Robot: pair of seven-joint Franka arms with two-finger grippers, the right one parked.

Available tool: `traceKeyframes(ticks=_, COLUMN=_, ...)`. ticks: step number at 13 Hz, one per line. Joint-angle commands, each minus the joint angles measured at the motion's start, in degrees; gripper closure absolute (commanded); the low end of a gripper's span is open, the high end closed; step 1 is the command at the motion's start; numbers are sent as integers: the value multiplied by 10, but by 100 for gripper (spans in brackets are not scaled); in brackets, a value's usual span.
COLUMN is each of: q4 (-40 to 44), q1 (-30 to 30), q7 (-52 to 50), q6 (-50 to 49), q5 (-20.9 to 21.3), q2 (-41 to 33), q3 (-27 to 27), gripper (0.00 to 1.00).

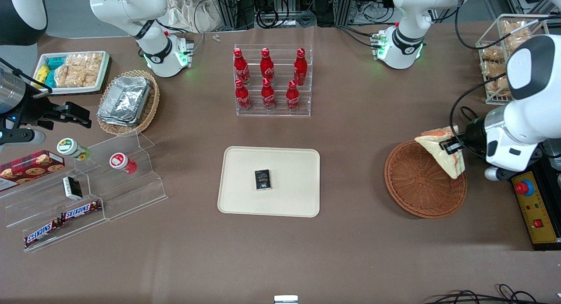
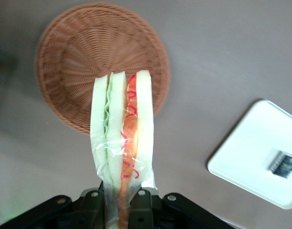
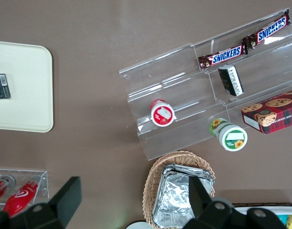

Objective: Place sandwich from basket to tray
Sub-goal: 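Carry the sandwich with the left gripper over to the cream tray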

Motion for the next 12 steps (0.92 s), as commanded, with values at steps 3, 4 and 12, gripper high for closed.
traceKeyframes(ticks=3, q4=23, q1=-39, q7=3, q6=3, q5=72, q2=37, q3=-103, gripper=100)
traceKeyframes(ticks=4, q4=19, q1=-60, q7=4, q6=31, q5=84, q2=47, q3=-107, gripper=100)
traceKeyframes(ticks=12, q4=20, q1=-191, q7=-17, q6=237, q5=150, q2=196, q3=-107, gripper=100)
